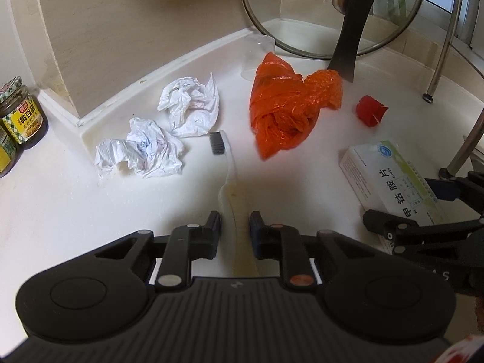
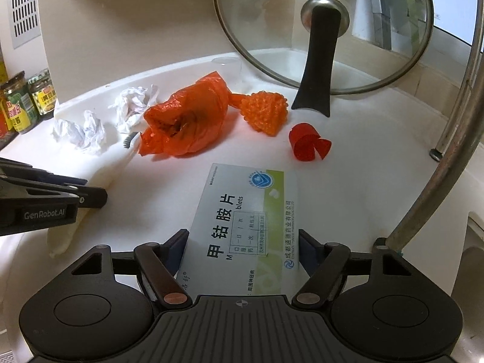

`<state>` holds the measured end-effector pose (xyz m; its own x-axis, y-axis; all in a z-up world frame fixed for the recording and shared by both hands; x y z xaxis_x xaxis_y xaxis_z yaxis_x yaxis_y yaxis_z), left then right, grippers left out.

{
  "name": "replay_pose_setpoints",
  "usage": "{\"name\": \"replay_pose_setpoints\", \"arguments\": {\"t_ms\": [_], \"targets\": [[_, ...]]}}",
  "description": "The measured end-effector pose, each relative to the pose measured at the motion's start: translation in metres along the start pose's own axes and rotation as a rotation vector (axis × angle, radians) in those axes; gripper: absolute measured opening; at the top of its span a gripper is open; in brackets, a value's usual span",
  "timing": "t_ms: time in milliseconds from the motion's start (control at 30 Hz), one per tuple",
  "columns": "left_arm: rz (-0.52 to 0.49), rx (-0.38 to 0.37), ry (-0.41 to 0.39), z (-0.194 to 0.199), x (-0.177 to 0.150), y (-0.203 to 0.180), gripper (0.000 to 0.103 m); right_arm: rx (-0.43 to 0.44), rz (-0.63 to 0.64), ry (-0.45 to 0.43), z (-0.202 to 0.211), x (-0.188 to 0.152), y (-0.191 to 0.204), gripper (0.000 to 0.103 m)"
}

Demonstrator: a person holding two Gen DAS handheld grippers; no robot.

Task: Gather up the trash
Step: 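Close the left tool on the white toothbrush handle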

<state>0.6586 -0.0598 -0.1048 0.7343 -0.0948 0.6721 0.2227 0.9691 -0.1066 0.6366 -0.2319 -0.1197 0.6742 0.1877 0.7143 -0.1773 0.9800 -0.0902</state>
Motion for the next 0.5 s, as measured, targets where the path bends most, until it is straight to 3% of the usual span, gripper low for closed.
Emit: {"name": "replay_pose_setpoints", "arguments": {"t_ms": [500], "targets": [[0.038, -0.037, -0.083, 0.074, -0.040, 0.002, 0.018, 0.131, -0.094, -0.010, 0.057, -0.022, 0.004, 0.073]]}}
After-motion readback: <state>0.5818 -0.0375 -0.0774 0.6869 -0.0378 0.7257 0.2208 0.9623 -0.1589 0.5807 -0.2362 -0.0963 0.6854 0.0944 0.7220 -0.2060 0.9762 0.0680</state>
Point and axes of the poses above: each gripper's, at about its wrist camera, not at the fingertips, and z roughly against the way its jaws point, y to its left, x to its top, the point moved 1 cm from there along -z, roughly the way its jaws point, and after that the axes turned 10 degrees about -x, right-handed, at the moved point
